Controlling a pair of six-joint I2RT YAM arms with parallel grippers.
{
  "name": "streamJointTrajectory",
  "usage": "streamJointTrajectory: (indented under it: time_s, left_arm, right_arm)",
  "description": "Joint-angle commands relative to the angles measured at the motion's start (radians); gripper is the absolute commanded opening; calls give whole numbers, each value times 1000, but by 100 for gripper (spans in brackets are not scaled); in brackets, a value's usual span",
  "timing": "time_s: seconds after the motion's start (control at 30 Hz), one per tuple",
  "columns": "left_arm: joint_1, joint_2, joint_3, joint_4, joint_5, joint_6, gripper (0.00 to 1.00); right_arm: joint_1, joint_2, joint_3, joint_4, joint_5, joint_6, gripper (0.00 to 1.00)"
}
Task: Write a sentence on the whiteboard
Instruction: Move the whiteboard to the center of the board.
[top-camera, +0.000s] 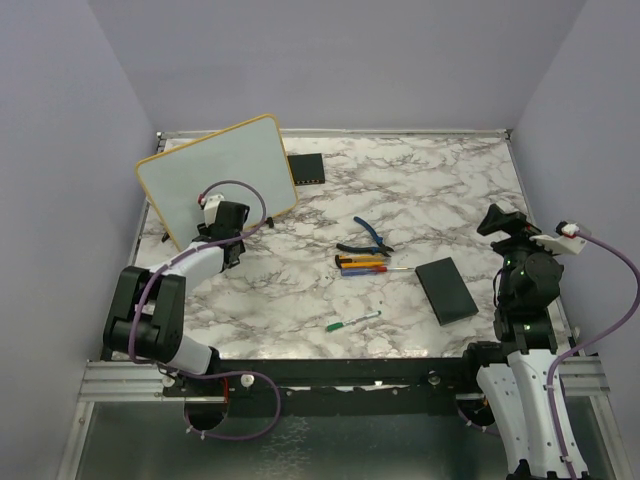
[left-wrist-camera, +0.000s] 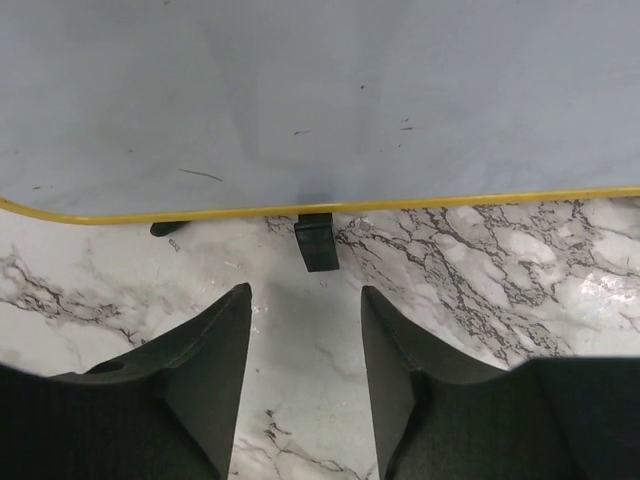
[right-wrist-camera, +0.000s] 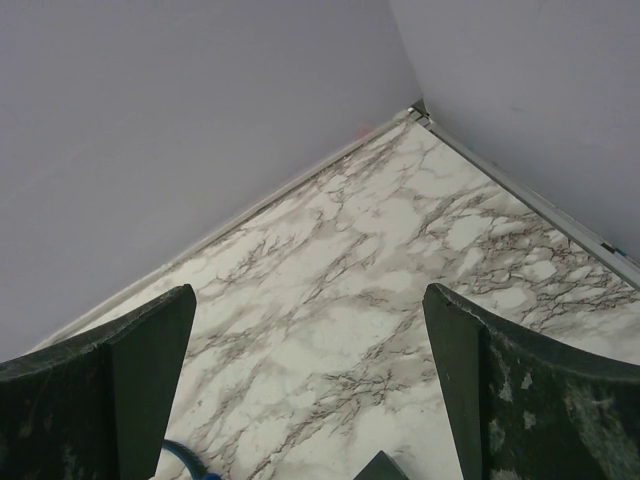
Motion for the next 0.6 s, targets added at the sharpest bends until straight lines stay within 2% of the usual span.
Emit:
streamJointTrajectory:
  time_s: [0.0, 0.33, 0.57]
  left_arm:
    - [3, 21, 21, 64, -44, 48, 46]
    - [2, 62, 28, 120, -65, 88, 45]
    - [5, 67, 20, 145, -59, 102, 40]
  right_arm:
    - [-4, -7, -20, 1, 3, 10, 100]
    - [-4, -14, -21, -2, 5, 12, 100]
    - [-4, -15, -23, -2, 7, 12, 100]
